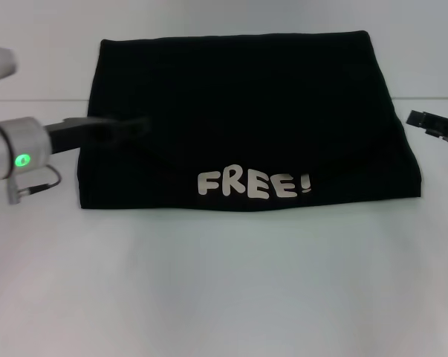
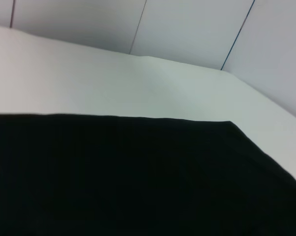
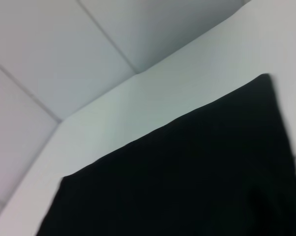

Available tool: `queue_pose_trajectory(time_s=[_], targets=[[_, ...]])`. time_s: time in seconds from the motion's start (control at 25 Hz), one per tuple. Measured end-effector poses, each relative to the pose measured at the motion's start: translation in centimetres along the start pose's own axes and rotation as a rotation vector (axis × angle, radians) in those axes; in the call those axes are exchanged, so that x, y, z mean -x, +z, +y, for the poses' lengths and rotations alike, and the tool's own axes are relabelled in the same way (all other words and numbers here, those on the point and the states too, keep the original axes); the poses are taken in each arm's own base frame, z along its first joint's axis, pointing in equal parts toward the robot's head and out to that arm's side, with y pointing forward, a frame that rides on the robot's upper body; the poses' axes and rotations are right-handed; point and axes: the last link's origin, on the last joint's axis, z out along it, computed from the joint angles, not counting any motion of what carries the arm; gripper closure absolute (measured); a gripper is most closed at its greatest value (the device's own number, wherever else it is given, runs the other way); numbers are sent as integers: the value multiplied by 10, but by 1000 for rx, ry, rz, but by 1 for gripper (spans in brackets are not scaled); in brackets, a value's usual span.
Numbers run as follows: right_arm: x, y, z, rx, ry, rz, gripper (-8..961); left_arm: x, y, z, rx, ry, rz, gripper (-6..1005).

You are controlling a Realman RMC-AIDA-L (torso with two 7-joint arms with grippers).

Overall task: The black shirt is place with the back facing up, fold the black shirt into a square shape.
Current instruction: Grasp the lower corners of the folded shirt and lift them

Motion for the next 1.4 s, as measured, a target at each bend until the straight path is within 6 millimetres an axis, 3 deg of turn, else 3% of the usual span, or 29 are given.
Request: queue_pose_trajectory(time_s=[0.16,0.28,0.6,1.4], targets=[[0,-12,0,56,16,20,328,7,-25,-12,6,-95,-5,188],[3,-14,1,72,13,23,329,15,-32,-17,-3,-123,-34,188],[18,-4,13,93,-6,38,330,33,-29,-27,-92,-177,-161,189],[18,1,15,80,-9,43,334,47,-26,-29,-127,-198,-221,192]])
